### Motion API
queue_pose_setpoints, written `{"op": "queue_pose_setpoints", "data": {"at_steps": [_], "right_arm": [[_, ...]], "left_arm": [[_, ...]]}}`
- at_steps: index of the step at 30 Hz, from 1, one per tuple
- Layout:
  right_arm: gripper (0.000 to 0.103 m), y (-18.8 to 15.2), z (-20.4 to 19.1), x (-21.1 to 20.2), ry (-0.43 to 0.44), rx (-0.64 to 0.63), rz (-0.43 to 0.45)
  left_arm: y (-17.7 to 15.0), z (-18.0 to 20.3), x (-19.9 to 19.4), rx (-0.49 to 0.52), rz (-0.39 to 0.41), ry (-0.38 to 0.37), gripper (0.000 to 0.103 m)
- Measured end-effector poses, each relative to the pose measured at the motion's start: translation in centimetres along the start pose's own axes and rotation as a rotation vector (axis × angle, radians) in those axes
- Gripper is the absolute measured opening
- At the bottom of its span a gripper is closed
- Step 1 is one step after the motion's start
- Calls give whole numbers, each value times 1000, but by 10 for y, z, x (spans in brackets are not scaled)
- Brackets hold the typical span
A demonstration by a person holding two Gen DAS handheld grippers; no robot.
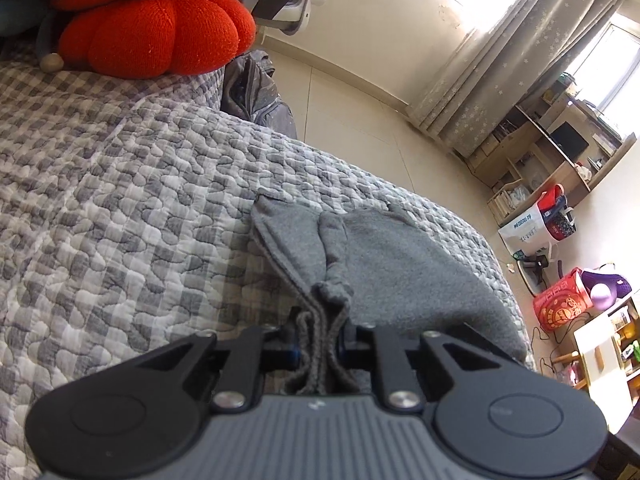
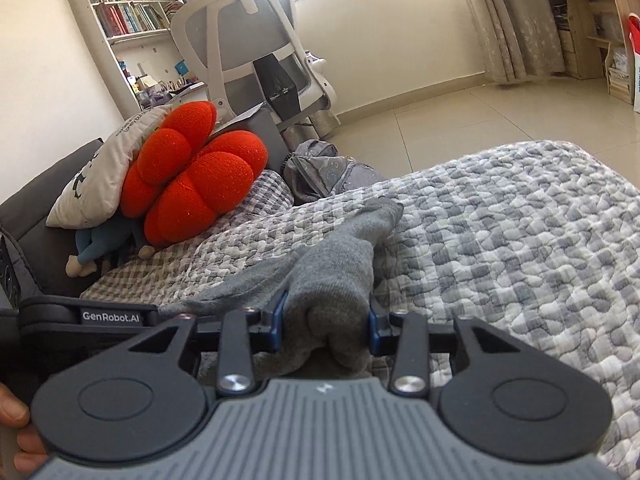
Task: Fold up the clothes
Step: 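Lift the held strip end with both grippers and fold it over the strip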
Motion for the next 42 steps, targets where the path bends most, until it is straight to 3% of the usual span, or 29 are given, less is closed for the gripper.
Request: {"op": "queue_pose_setpoints", "data": {"at_steps": [2,6,12,20,33,42], "right_arm": [[41,25,-7,1,9,-28,-28],[41,70,-23,-8,33,-60,-38],[41,104,-44,-34,68,-100,-1],[41,111,-60,-50,117,-120,-8],[41,103,-87,-56,189,-174,-35],[41,97,-79,-48,109,-207,-109]], "left_arm": [[20,3,-10,-45,-22,-26,15],[50,24,-44,-59,29,-52,15],[62,42,-83,-59,94,-68,15],[59,46,-114,-68,129,-50,16],[41,31,-149,-72,208,56,15],[12,42,-133,-73,244,107,15]]}}
Point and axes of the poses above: each gripper's, at about its wrist camera, not at the fingertips, and x roughly the way its jaws point, z to its right, y to its top, the point moved 5 cm from there along x, roughly the way its jaws point, and after that the axes turned 12 degrees about y, right-handed, at the moved point
